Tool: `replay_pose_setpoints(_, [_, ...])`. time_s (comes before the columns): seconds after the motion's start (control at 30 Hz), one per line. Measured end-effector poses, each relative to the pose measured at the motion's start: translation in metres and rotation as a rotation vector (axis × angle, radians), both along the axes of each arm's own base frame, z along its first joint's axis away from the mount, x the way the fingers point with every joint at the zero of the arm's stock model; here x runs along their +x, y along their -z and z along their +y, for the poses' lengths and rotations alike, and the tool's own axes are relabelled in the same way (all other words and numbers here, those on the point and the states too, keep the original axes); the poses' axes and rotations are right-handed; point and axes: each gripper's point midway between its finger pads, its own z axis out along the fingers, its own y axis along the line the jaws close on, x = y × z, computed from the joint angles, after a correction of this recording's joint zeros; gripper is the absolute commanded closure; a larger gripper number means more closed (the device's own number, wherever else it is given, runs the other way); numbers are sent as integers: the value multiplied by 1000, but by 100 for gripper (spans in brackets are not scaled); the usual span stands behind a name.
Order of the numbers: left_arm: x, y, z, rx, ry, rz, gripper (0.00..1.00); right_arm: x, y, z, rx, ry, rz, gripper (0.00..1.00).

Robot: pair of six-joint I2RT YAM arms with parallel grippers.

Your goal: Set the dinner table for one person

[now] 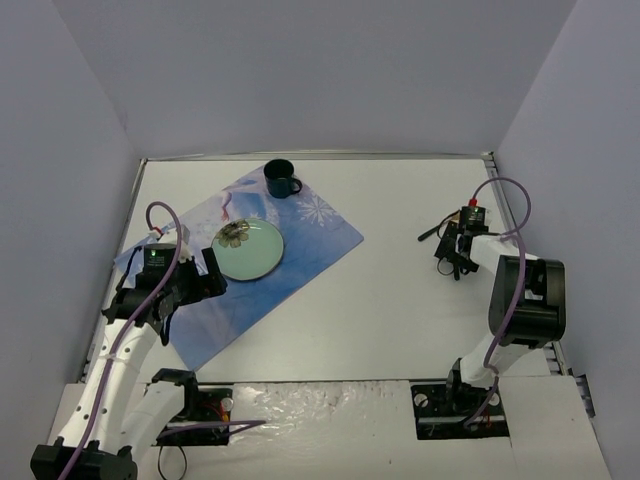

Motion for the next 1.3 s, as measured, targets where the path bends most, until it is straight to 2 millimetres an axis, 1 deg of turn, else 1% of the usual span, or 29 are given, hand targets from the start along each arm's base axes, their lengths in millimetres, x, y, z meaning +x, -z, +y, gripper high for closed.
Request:
replay_pose_setpoints(0.07, [0,0,-1,-4,4,0,3,-4,0,1,1,-7,3,56])
replay_pose_setpoints(0.17, [0,-1,-2,-10,9,-1,3,-9,1,2,-2,-17,10,71])
replay_pose_setpoints(0.33, [0,-1,-5,-21,20,-2,3,-22,1,3,-5,-28,37,86])
replay_pose_setpoints(0.4, [0,-1,-6,-24,23,-2,3,-24,1,2,-9,-31,42,91])
replay_pose_setpoints(0.47, [-1,-1,-6,-25,24,-2,3,-25,1,1,-16,-35,48,98])
replay_pose_setpoints(0.5, [-1,-1,-6,-25,24,-2,3,-26,1,1,-18,-36,50,100])
replay_pose_setpoints(0.63, [-1,-2,-7,-29,27,-2,3,-30,-5,2,-33,-40,44,100])
replay_pose_setpoints(0.73, [-1,-2,-7,-31,29,-2,3,-31,-26,5,-62,-47,0,100])
replay_pose_setpoints(0.8, [-1,-2,-7,-31,30,-2,3,-27,-43,11,-91,-69,-46,100])
replay_pose_setpoints(0.87, [-1,-2,-7,-31,30,-3,3,-21,-62,28,-108,-121,-101,100])
replay_pose_setpoints(0.93, [-1,-2,-8,-32,30,-3,3,-11,-81,51,-118,-195,-152,100])
replay_pose_setpoints(1.0, [-1,-2,-8,-33,31,-2,3,1,-100,79,-130,-293,-198,100])
replay_pose_setpoints(1.1, [-1,-2,-8,-33,31,-3,3,15,-123,130,-136,-457,-263,100])
replay_pose_setpoints(1.13, [-1,-2,-8,-33,32,-3,3,16,-126,146,-137,-512,-271,100])
replay_pose_setpoints(1.2, [-1,-2,-8,-33,32,-3,3,22,-130,169,-146,-595,-285,100])
replay_pose_setpoints(1.3, [-1,-2,-7,-32,30,-3,3,28,-125,205,-155,-729,-277,100])
